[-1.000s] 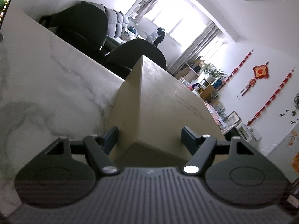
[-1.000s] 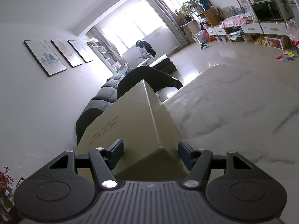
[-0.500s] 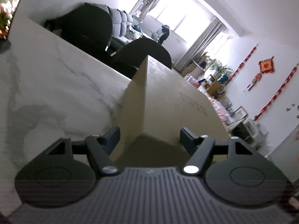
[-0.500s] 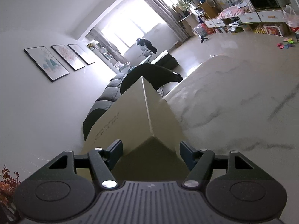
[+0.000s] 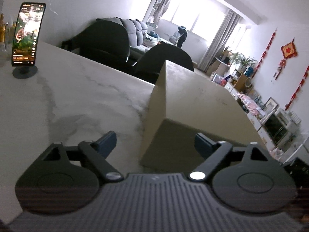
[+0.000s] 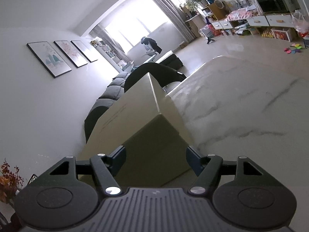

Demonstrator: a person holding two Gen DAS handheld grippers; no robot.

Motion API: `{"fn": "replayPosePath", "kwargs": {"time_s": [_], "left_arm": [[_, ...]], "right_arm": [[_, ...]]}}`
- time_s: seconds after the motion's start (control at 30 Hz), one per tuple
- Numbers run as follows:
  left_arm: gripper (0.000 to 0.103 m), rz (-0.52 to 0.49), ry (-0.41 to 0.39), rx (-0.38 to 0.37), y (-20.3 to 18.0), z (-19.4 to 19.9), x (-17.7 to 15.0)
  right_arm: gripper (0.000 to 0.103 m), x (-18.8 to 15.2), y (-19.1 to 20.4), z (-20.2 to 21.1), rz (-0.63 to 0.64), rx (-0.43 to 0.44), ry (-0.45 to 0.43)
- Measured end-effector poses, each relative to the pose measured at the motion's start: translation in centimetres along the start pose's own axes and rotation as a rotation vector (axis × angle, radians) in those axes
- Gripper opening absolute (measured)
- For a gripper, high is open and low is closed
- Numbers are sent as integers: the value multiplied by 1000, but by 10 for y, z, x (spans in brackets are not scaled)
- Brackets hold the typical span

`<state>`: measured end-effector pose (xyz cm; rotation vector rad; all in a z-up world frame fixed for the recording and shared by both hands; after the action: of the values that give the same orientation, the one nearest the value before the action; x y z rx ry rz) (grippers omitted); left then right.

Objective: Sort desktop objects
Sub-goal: 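Open both grippers and lift them off the lid edges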

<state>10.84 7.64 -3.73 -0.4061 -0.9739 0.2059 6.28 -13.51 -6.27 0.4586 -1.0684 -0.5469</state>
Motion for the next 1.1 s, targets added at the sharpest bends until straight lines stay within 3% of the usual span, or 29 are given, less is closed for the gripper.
{"fn": "replayPosePath", "kwargs": {"time_s": [0.27,0.53,0.8,1.1], "left_arm": [[103,-72,-36,23,-8,19,-7],[103,-123,-29,66,-15,25,-12],[103,-174,-6,157,-20,28,-19],[103,-222,50,243,-28,26,-30]], "right_arm": [[80,-7,22,25,95,-8,-34],[87,-12,36,46,163,-15,-64],[101,-18,48,56,260,-48,-92],[103,-28,62,57,405,-157,-115]]}}
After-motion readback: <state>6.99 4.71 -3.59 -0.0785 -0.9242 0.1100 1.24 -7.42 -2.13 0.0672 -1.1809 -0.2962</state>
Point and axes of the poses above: each gripper's, at about its wrist camera, not at the fingertips, and z roughly against the way its jaws point, y to its left, x to its top, the point moved 3 cm from there along -z, roughly the way its jaws point, and after that the axes turned 4 degrees about z, right-handed, at the moved point
